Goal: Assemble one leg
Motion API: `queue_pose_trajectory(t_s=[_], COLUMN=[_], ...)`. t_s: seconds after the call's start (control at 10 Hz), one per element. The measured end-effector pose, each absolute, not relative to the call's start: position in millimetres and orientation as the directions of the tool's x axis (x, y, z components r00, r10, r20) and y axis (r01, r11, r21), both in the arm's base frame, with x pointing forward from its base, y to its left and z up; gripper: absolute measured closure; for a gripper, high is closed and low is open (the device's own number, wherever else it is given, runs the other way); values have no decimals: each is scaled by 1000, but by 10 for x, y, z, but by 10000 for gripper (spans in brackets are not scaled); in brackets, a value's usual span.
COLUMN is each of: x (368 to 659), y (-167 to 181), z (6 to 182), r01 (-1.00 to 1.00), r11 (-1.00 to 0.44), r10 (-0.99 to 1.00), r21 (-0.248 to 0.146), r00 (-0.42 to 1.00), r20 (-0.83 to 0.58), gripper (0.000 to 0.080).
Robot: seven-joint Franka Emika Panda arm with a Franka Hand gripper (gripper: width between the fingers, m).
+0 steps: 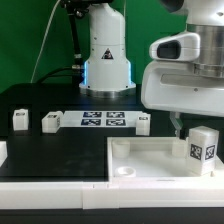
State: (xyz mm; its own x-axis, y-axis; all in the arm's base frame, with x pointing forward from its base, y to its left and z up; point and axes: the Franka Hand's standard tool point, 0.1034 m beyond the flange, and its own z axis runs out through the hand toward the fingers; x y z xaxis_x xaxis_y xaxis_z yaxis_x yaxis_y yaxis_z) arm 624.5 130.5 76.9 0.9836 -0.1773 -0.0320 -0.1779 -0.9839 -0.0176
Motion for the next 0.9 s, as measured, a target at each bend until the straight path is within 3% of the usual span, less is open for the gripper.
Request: queue_pose_trajectory(t_s=[0.4, 0.6, 0.8, 0.9], x=[6242, 6246, 6245, 6245], y=[1277, 1246, 1240, 1239], z=[755, 757, 750, 750], r01=[334, 457, 484, 459], r11=[-942, -889, -875, -888], r10=[335, 458, 484, 460], r21=[-29, -26, -27, -26], r00=[942, 889, 874, 888], r20=[-31, -29, -29, -30], gripper=[150, 150, 372, 372])
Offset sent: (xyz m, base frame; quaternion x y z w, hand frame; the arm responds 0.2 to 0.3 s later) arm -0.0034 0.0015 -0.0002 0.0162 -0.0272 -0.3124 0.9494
